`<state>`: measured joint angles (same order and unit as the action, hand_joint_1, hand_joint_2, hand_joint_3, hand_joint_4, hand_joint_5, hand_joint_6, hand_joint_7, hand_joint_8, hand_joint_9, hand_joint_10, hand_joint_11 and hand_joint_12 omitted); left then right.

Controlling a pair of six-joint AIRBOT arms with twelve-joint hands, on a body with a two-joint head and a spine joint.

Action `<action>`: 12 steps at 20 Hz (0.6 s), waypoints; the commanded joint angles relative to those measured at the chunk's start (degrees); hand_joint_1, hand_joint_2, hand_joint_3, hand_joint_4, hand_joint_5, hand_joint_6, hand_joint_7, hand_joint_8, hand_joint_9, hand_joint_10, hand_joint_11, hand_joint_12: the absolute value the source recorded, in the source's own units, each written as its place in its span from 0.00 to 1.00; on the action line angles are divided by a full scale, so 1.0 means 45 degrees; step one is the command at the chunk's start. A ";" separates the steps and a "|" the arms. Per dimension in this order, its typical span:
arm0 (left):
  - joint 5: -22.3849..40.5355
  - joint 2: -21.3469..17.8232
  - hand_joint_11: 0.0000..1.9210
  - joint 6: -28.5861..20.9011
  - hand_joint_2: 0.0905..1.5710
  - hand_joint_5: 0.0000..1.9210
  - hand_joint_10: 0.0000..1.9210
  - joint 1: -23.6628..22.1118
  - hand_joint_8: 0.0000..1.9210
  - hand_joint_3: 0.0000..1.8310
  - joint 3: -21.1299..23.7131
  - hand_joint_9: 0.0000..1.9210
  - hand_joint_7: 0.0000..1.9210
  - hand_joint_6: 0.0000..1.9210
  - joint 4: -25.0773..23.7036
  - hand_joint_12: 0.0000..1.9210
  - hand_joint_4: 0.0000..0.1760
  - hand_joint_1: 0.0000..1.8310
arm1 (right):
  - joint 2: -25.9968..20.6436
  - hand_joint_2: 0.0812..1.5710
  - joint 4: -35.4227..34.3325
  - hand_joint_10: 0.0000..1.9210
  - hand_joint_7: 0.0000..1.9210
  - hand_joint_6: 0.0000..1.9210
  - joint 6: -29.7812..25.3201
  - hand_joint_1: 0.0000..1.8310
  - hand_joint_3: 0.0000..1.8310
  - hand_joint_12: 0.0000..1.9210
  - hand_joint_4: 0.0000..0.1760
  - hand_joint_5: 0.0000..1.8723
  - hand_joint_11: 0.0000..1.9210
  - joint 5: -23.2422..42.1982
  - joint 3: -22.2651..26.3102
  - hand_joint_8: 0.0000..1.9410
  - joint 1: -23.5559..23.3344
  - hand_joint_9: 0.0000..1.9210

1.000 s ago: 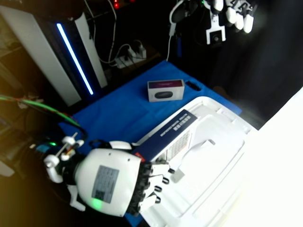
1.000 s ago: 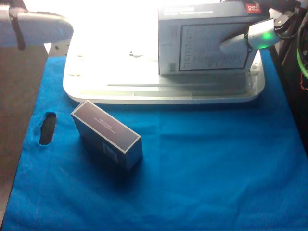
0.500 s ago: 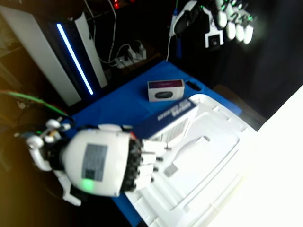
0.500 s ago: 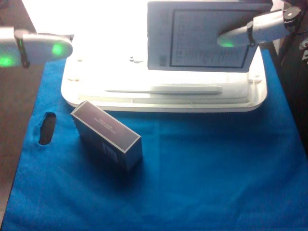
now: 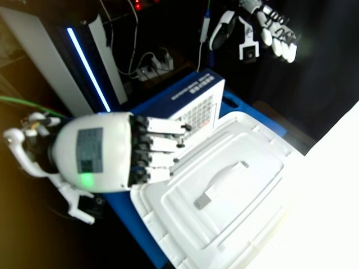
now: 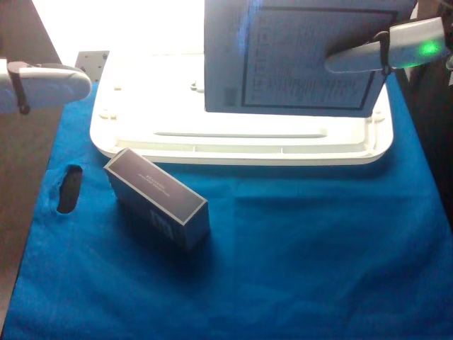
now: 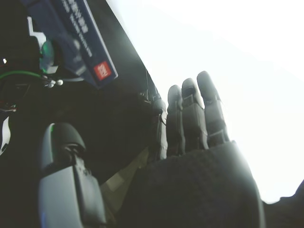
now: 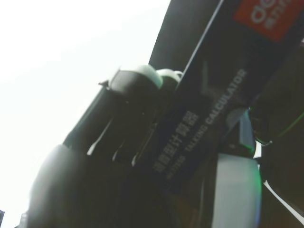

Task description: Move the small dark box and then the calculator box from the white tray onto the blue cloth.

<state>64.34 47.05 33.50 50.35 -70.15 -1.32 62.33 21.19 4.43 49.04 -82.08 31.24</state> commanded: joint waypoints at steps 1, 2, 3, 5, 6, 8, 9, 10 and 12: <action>0.1701 0.0034 0.00 -0.0001 0.55 0.09 0.00 -0.0067 0.00 0.00 0.0001 0.14 0.17 0.00 0.0603 0.35 0.37 0.29 | -0.0209 0.76 -0.0655 0.74 0.62 0.62 -0.0116 0.60 0.00 0.90 0.00 0.43 0.65 0.1895 0.0176 0.55 -0.0238 0.65; 0.1701 0.0033 0.01 0.0013 0.54 0.10 0.01 -0.0050 0.01 0.00 0.0007 0.16 0.18 0.00 0.0627 0.36 0.37 0.29 | -0.0364 0.76 -0.0654 0.74 0.61 0.64 0.0038 0.60 0.00 0.89 0.00 0.43 0.63 0.1965 0.0431 0.55 -0.0158 0.64; 0.1701 0.0033 0.00 0.0030 0.53 0.10 0.01 -0.0028 0.01 0.00 0.0011 0.16 0.19 0.00 0.0648 0.35 0.38 0.30 | -0.0529 0.76 -0.0654 0.74 0.60 0.65 0.0290 0.60 0.00 0.88 0.00 0.43 0.63 0.1991 0.0689 0.57 -0.0063 0.64; 0.1714 0.0033 0.01 0.0072 0.52 0.11 0.01 0.0039 0.01 0.00 0.0032 0.17 0.19 0.01 0.0731 0.36 0.48 0.29 | -0.0795 0.77 -0.0654 0.77 0.62 0.66 0.0828 0.60 0.00 0.92 0.00 0.42 0.65 0.2067 0.1257 0.63 0.0135 0.67; 0.1761 0.0037 0.01 0.0074 0.52 0.11 0.01 0.0119 0.00 0.00 0.0041 0.17 0.18 0.00 0.0797 0.36 0.45 0.29 | -0.0909 0.77 -0.0654 0.77 0.62 0.67 0.0934 0.60 0.00 0.93 0.00 0.41 0.65 0.2249 0.1466 0.62 0.0341 0.67; 0.1962 0.0042 0.01 0.0086 0.54 0.08 0.00 0.0341 0.00 0.00 0.0072 0.16 0.17 0.00 0.1055 0.36 0.41 0.29 | -0.1012 0.75 -0.0664 0.74 0.62 0.63 0.0936 0.61 0.00 0.86 0.00 0.44 0.63 0.2796 0.1803 0.57 0.0941 0.64; 0.1997 0.0042 0.01 0.0086 0.54 0.08 0.00 0.0398 0.00 0.00 0.0076 0.16 0.17 0.00 0.1102 0.36 0.41 0.29 | -0.1013 0.75 -0.0664 0.74 0.62 0.63 0.0936 0.61 0.00 0.86 0.00 0.44 0.63 0.2840 0.1850 0.57 0.1032 0.64; 0.2088 0.0038 0.01 0.0086 0.54 0.08 0.00 0.0547 0.00 0.00 0.0088 0.16 0.16 0.00 0.1231 0.36 0.42 0.29 | -0.1011 0.75 -0.0663 0.72 0.62 0.62 0.0942 0.61 0.00 0.85 0.00 0.45 0.64 0.2908 0.1941 0.56 0.1258 0.65; 0.2208 0.0033 0.01 0.0086 0.54 0.08 0.00 0.0706 0.00 0.00 0.0116 0.16 0.16 0.00 0.1374 0.36 0.38 0.29 | -0.1002 0.75 -0.0663 0.70 0.63 0.63 0.1059 0.61 0.00 0.85 0.00 0.44 0.65 0.2928 0.2046 0.52 0.1439 0.66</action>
<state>66.81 47.05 34.13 54.06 -69.76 3.03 57.95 20.86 9.65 55.53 -72.79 38.83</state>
